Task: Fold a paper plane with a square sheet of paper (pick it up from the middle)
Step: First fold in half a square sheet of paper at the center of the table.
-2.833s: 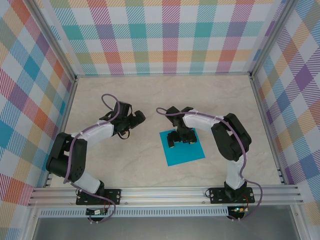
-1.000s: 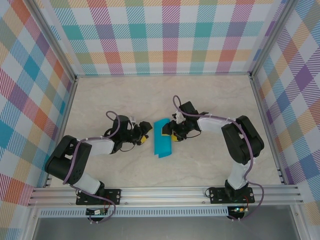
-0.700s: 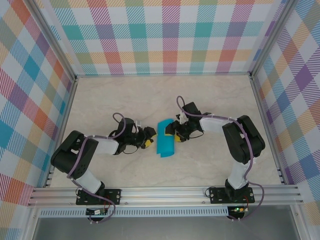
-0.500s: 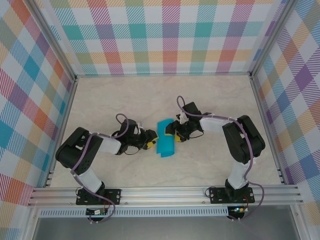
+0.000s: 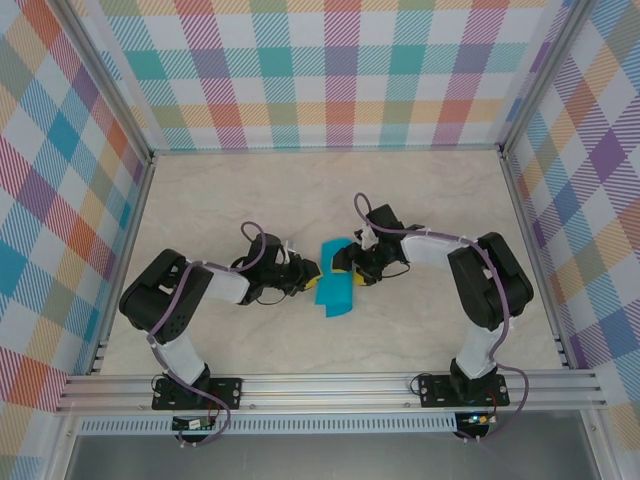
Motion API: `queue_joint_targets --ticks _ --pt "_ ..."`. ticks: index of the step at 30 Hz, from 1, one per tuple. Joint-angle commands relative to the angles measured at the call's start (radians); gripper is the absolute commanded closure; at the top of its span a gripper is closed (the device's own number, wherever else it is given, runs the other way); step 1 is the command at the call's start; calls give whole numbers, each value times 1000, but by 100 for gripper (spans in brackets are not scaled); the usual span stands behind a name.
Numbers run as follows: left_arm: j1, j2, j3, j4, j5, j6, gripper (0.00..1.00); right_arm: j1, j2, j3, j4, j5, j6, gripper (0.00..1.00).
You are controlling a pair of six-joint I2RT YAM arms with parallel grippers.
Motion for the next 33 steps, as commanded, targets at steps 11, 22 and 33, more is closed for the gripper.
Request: queue_joint_targets --ticks 11,22,33 --pt "-42 32 51 -60 -6 46 91 -5 -100 -2 -168 121 -76 27" --pt "-85 43 82 -76 -28 51 91 -5 -145 -35 -242 225 -77 21" --pt "-135 65 112 -66 -46 48 92 -5 -239 -113 -225 294 -4 10"
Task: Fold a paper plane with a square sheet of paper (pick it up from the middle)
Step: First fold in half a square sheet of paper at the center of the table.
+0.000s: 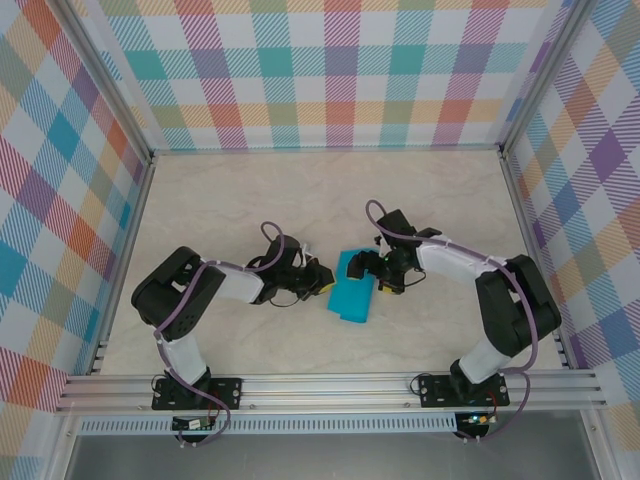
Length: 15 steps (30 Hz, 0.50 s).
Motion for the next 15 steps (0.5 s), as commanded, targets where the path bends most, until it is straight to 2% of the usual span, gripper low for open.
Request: queue_joint_targets --ticks 1,10,15 --pt "-28 14 30 -5 -14 10 92 -4 -41 -45 20 0 45 11" --pt "-49 39 64 -25 -17 14 91 -4 -25 -72 38 19 74 36" --pt "-50 -5 73 -109 -63 46 81 -4 27 -57 22 44 70 46"
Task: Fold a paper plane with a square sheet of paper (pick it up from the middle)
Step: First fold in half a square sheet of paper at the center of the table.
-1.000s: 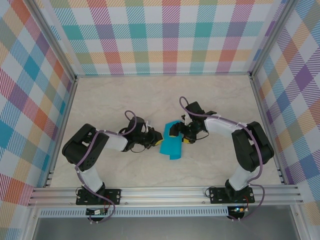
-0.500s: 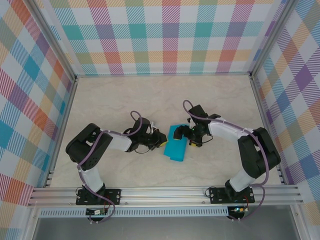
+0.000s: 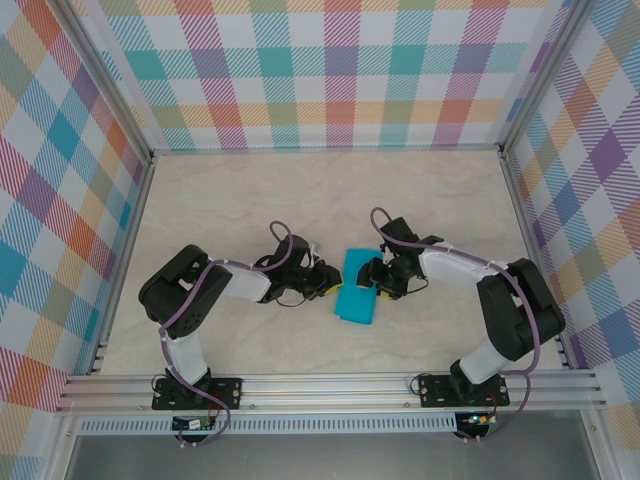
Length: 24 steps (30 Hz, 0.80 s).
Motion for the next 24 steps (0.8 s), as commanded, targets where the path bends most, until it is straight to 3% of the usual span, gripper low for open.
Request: queue_joint_targets --ticks 1,12,24 --pt "-10 -51 29 -96 -50 40 79 -4 39 13 -19 33 6 47" --pt "-10 -158 65 -297 -188 100 59 -12 73 11 -50 86 32 51" --pt "-12 -126 90 -284 -173 100 60 -26 104 -3 -77 130 66 55"
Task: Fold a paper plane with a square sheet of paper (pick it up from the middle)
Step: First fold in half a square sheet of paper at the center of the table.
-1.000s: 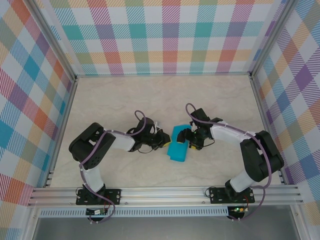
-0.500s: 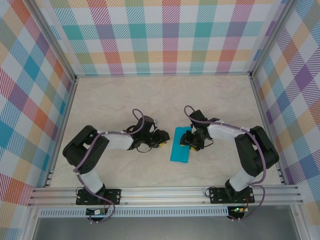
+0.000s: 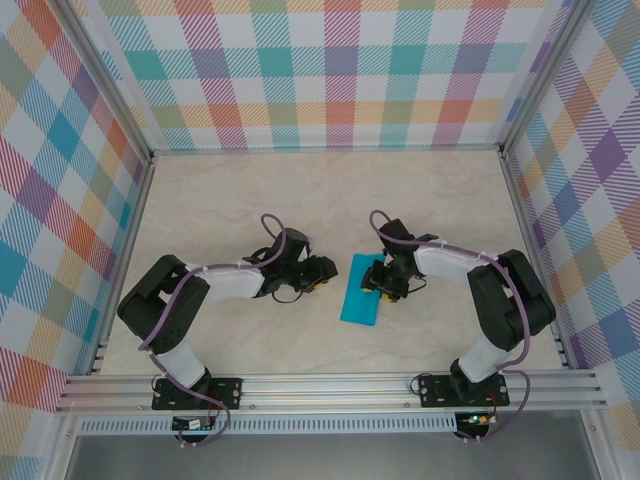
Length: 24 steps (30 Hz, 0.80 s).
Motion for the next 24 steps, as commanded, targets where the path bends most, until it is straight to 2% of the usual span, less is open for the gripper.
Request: queue_joint_targets --ticks 1,7,24 --pt "-13 19 38 6 13 15 61 -20 42 -28 -37 88 24 55" --pt "-31 64 74 40 50 18 63 -38 43 -53 -14 77 33 61" --pt "-80 179 177 30 107 39 75 -55 80 -75 -15 97 48 57"
